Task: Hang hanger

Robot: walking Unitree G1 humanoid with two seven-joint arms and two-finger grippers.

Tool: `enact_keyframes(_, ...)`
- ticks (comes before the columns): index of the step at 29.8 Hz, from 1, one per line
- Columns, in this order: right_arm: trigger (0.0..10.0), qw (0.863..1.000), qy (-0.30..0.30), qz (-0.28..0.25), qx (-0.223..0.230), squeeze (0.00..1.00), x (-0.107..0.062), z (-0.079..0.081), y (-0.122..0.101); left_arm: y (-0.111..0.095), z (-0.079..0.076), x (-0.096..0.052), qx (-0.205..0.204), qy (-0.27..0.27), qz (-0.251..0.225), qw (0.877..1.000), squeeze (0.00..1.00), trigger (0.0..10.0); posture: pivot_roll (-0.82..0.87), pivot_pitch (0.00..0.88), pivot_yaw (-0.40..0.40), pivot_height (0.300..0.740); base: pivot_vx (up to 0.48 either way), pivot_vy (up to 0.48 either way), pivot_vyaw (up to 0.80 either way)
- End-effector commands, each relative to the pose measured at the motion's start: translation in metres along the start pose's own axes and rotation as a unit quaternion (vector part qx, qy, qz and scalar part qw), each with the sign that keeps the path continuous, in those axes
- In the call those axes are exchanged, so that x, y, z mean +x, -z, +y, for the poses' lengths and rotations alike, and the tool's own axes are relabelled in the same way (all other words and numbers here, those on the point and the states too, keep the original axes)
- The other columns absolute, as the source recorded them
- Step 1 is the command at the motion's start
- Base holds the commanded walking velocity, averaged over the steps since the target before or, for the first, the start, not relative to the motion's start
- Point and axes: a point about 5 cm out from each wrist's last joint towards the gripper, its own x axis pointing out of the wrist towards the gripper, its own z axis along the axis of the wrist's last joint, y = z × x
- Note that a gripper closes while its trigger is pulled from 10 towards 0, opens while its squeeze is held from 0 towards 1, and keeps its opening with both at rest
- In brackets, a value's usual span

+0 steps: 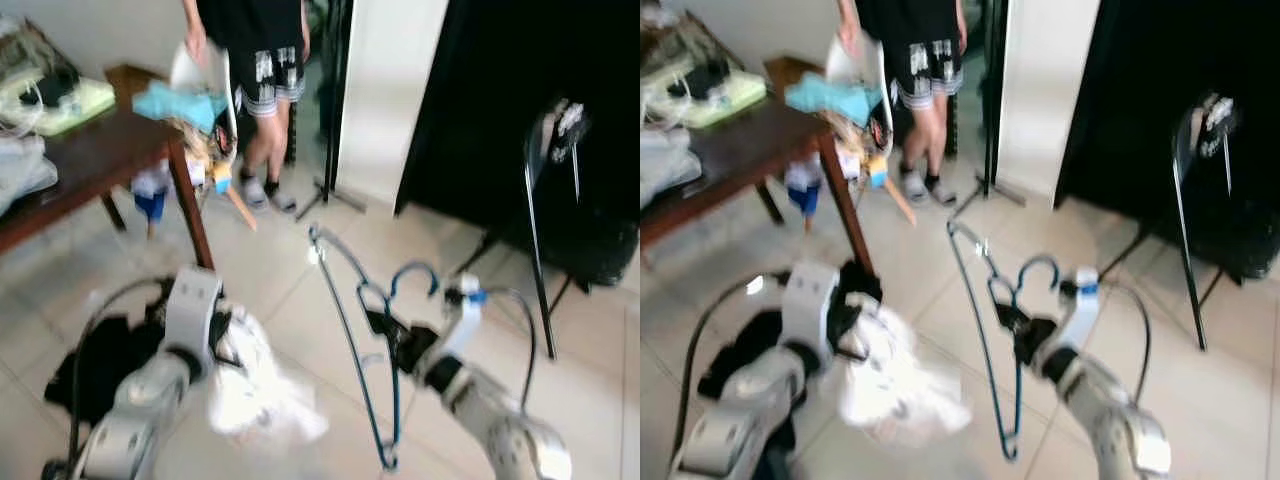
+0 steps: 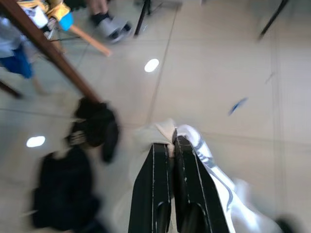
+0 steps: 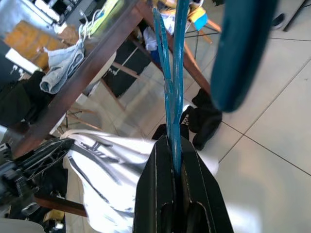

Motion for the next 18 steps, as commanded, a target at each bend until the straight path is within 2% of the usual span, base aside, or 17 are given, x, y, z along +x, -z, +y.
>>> enact_keyframes(1,10.0,1.0,0.005,0.001,0.004,0.0,0.0,-0.002,0.0,0.009,0.004,-0.001,0.034,-0.002,0.015,0.999,0.0,10.0,-0.1,0.093,0.013,0.74,0.0,0.0,-0.8)
enact_keyframes(2,10.0,1.0,0.005,0.002,0.003,0.0,0.0,-0.002,0.0,0.012,0.009,-0.001,0.053,-0.013,0.021,0.998,0.0,10.0,-0.1,0.093,0.012,0.74,0.0,0.0,-0.8)
enact_keyframes(3,10.0,1.0,0.005,0.002,0.003,0.0,0.0,-0.002,0.0,0.012,0.009,-0.001,0.053,-0.013,0.021,0.998,0.0,10.0,-0.1,0.093,0.012,0.74,0.0,0.0,-0.8)
enact_keyframes(4,10.0,1.0,0.005,0.003,0.003,0.0,0.0,-0.001,0.0,0.014,0.014,0.0,0.083,-0.019,0.025,0.996,0.0,10.0,-0.1,0.093,0.013,0.74,0.0,0.0,-0.8)
enact_keyframes(7,10.0,1.0,0.005,0.004,0.003,0.0,0.0,-0.001,0.0,0.014,0.016,0.0,0.099,-0.02,0.021,0.995,0.0,10.0,-0.1,0.094,0.014,0.74,0.0,0.0,-0.8)
enact_keyframes(10,10.0,1.0,0.004,0.007,0.003,0.0,0.0,-0.001,0.0,0.008,0.016,0.0,0.116,-0.016,-0.009,0.993,0.0,10.0,-0.1,0.094,0.013,0.74,0.0,0.0,-0.8)
enact_keyframes(13,10.0,1.0,0.004,0.008,0.003,0.0,0.0,-0.001,0.0,0.003,0.017,0.001,0.115,-0.02,-0.024,0.993,0.0,10.0,-0.1,0.094,0.012,0.74,0.0,0.0,-0.8)
enact_keyframes(15,10.0,1.0,0.002,0.01,0.002,0.0,0.001,-0.001,0.0,-0.009,0.017,0.002,0.099,-0.02,-0.059,0.993,0.0,10.0,-0.1,0.095,0.011,0.74,0.0,0.0,-0.8)
enact_keyframes(18,10.0,1.0,0.001,0.012,0.001,0.0,0.001,-0.001,0.0,-0.006,0.016,0.003,0.086,-0.016,-0.062,0.994,0.0,10.0,-0.1,0.094,0.013,0.74,0.0,0.0,-0.8)
